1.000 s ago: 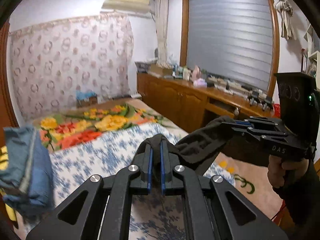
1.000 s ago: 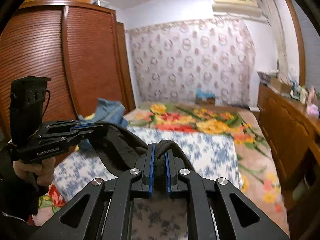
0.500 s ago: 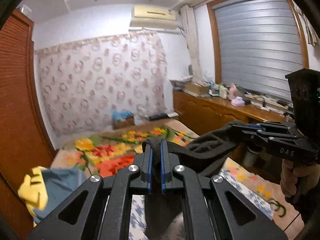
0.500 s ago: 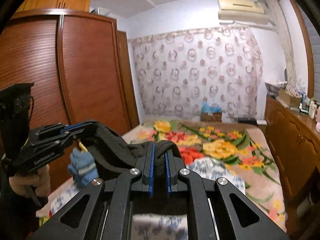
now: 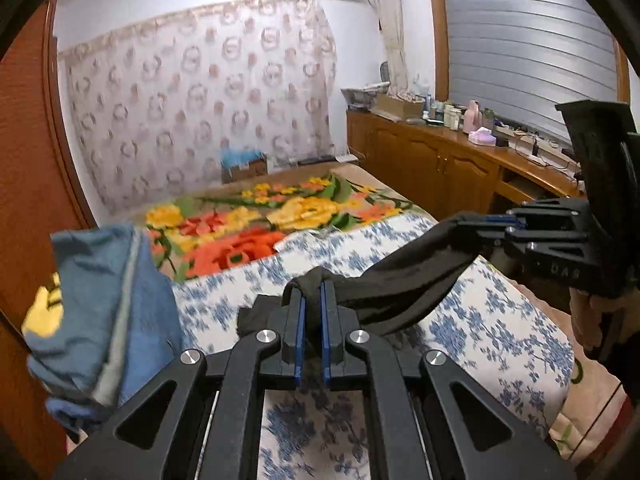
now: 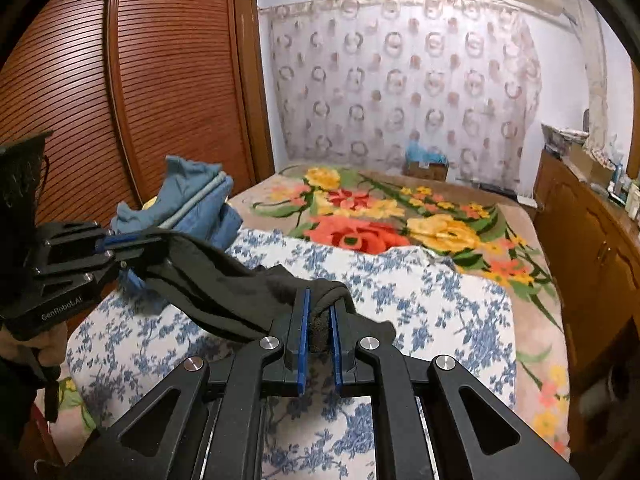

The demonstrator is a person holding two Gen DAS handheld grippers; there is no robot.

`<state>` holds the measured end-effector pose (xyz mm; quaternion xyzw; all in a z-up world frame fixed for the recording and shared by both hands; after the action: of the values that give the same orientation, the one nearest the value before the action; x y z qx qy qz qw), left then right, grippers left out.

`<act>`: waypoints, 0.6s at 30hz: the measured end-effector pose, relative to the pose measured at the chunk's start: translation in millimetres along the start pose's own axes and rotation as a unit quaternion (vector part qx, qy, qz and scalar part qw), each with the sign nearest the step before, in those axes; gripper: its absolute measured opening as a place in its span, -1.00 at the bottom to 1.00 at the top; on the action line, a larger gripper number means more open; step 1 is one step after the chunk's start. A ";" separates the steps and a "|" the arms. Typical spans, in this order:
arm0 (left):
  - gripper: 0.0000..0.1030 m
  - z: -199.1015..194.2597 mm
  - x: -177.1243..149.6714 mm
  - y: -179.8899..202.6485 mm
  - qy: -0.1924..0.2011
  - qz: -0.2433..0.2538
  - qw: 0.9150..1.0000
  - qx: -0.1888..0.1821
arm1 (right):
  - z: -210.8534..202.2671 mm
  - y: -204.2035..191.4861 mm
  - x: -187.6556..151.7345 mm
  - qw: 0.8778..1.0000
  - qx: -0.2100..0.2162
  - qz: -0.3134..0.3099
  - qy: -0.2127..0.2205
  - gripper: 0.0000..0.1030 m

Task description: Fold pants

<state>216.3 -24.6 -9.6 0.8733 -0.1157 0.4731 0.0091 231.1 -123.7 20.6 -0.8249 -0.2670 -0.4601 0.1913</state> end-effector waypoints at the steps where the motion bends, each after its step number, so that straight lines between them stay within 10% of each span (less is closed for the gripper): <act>1: -0.87 -1.0 -4.5 1.4 -0.001 -0.001 1.000 -0.003 | 0.8 -0.2 -0.9 1.000 0.003 0.002 -0.001 -0.82; 18: -0.86 -18.5 -69.6 19.6 -0.042 -0.017 0.998 -0.036 | -45.2 -13.6 -62.9 0.999 0.035 0.015 -0.021 -0.82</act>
<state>160.3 -27.9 -58.8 0.8934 -0.1180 0.4314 0.0437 165.7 -155.0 -9.9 -0.8313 -0.2742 -0.4299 0.2212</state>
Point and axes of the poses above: each gripper's, at about its wrist camera, not at the fingertips, and z roughly the way its jaws point, y to its right, x to its top, the point moved 6 cm from there along z, roughly the way its jaws point, and after that the axes turned 6 degrees about x, right-handed, at the moved point
